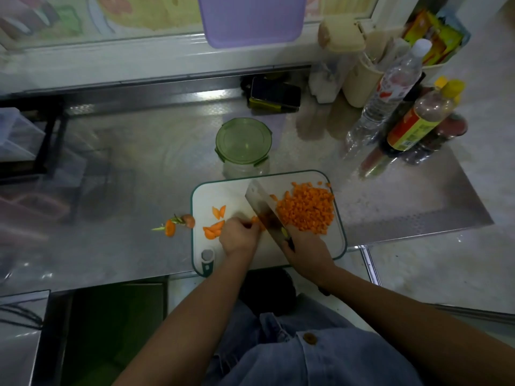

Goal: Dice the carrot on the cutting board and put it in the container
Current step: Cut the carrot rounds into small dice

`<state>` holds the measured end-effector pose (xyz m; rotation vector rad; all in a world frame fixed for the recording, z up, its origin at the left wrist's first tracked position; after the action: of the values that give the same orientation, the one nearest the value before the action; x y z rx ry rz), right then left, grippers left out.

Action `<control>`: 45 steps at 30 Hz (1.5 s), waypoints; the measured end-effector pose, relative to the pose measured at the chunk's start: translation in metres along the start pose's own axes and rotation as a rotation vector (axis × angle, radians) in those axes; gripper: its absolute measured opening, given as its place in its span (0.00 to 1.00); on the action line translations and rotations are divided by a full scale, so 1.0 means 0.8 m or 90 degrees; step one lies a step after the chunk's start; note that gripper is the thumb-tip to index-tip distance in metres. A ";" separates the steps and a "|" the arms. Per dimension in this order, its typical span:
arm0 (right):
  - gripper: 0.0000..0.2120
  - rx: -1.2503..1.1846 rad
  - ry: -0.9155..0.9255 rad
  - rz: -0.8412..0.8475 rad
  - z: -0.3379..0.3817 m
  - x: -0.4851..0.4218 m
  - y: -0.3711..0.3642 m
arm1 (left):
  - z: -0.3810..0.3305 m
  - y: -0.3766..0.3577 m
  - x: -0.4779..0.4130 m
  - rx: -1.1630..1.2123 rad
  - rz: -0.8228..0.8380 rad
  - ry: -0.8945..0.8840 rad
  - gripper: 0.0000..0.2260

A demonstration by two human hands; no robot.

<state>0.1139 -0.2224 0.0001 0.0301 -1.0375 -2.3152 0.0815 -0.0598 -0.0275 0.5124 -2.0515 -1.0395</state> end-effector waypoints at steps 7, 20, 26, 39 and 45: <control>0.06 0.011 -0.019 -0.023 -0.001 0.000 0.009 | -0.011 -0.009 -0.007 0.023 0.029 0.024 0.12; 0.06 0.008 -0.009 -0.037 0.005 0.000 0.013 | -0.015 -0.011 -0.012 0.031 0.030 0.031 0.12; 0.08 0.021 -0.030 -0.036 -0.003 0.000 0.018 | -0.012 -0.014 -0.015 0.057 0.049 0.035 0.12; 0.09 0.035 -0.001 0.030 0.014 0.002 0.016 | -0.004 -0.018 -0.020 0.102 0.062 0.068 0.10; 0.11 0.107 -0.016 0.067 0.012 0.002 0.010 | -0.003 -0.020 -0.023 0.108 0.067 0.065 0.10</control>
<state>0.1138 -0.2211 0.0125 0.0131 -1.2137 -2.1348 0.0953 -0.0590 -0.0480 0.5274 -2.0620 -0.7659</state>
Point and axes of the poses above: each hand's wrist, its own x-axis away from the middle knuckle, its own y-axis out of the back of the hand, z = x × y, the point moved 7 cm from there along -x, towards the middle knuckle, and after that the axes turned 15 degrees about -x, right-handed, at the moved point
